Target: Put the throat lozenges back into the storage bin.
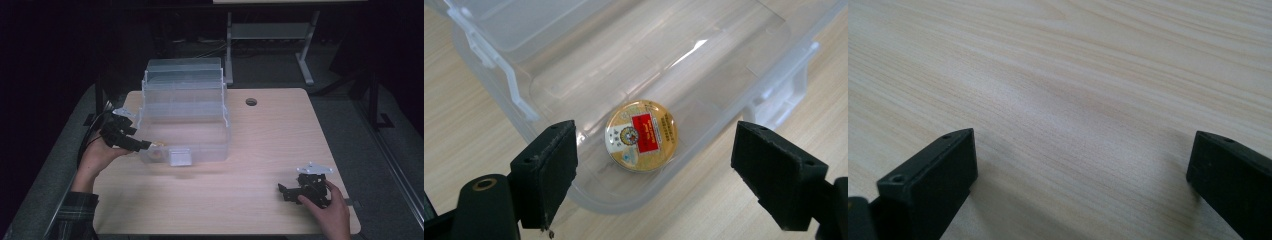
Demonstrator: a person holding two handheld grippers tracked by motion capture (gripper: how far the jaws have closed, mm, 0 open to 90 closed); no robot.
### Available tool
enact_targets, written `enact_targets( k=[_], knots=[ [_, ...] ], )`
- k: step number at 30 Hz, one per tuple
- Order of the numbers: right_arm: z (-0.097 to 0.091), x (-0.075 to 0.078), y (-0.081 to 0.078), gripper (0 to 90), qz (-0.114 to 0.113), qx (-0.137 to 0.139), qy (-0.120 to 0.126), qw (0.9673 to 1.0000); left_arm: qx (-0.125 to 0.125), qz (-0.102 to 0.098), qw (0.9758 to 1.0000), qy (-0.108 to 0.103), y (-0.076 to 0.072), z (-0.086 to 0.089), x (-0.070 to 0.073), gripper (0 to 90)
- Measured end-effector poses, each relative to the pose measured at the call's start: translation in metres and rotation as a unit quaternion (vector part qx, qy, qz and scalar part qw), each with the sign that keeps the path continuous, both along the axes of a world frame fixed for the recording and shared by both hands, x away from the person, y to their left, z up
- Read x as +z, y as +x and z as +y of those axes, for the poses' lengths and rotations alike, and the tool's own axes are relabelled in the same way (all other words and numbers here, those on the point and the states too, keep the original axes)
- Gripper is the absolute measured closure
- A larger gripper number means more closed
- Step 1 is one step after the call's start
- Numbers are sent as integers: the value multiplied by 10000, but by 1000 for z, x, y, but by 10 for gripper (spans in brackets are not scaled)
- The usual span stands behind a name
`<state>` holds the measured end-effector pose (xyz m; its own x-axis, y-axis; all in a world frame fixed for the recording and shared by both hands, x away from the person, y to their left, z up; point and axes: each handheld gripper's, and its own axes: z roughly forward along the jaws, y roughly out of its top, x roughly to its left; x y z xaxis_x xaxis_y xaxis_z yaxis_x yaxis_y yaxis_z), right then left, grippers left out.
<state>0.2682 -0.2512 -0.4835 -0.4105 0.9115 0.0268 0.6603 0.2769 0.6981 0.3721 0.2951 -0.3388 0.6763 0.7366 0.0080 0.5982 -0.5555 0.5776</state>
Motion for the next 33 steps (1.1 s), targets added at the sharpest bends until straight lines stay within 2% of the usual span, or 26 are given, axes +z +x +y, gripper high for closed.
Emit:
enact_targets(
  k=[11, 23, 28, 33],
  knots=[
    [0, 0, 0, 0, 5, -4, 5, 10000, 5, -283, 9995, -123, -29, 3, -6, 175],
    [0, 0, 1, 0, 10, 6, 1, 10000, -30, -436, 9986, -307, -59, 6, -26, 159],
    [0, 0, 1, 0, 10, 7, 0, 10000, -14, -452, 9982, -384, -67, 7, -34, 159],
    [0, 0, 1, 0, 11, 6, 2, 10000, -31, -599, 9973, -435, -73, 8, -41, 159]
  ],
)
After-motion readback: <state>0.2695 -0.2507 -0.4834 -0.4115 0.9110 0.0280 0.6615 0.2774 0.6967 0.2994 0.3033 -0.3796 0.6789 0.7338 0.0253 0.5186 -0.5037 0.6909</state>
